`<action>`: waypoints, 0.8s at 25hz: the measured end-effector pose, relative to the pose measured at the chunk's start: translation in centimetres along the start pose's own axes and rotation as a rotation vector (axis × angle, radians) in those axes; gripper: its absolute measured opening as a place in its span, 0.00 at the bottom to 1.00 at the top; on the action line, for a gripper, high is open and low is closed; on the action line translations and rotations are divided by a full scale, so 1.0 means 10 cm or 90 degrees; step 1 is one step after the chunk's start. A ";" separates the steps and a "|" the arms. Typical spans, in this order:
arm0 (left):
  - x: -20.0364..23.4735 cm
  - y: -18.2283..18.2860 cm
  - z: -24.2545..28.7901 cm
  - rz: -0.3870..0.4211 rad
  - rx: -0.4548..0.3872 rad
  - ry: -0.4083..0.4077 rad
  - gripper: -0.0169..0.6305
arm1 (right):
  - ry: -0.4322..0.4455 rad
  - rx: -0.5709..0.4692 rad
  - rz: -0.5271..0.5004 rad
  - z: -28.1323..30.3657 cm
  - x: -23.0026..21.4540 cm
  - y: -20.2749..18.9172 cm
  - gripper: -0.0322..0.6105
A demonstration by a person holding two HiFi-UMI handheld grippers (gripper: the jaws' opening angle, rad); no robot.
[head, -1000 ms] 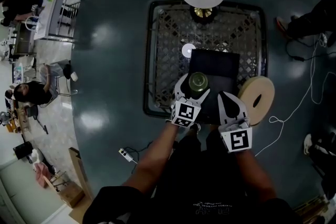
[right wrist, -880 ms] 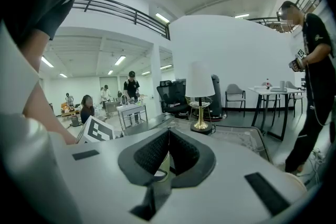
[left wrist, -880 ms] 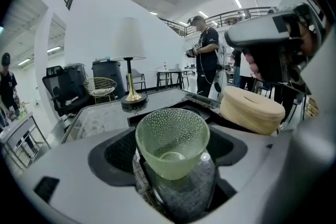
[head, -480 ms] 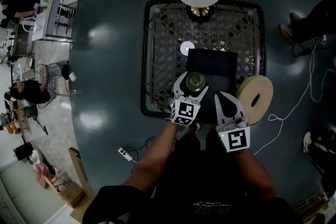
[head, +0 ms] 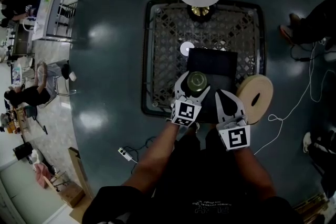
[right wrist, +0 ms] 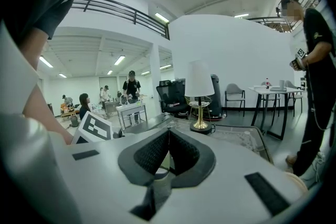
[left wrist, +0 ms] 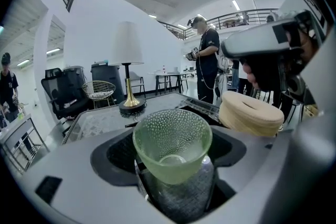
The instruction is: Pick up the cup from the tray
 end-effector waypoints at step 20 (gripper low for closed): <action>-0.04 0.83 -0.82 -0.002 -0.076 0.020 0.63 | -0.029 -0.099 -0.021 -0.13 0.11 0.59 0.06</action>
Point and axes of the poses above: the fingertips, and each gripper's own axes: z forward along the fingers, x to its left, y out of its top, the point moved 2 cm from there along -z, backward along the fingers, and after that the axes turned 2 degrees about -y, right-handed, at the moved point
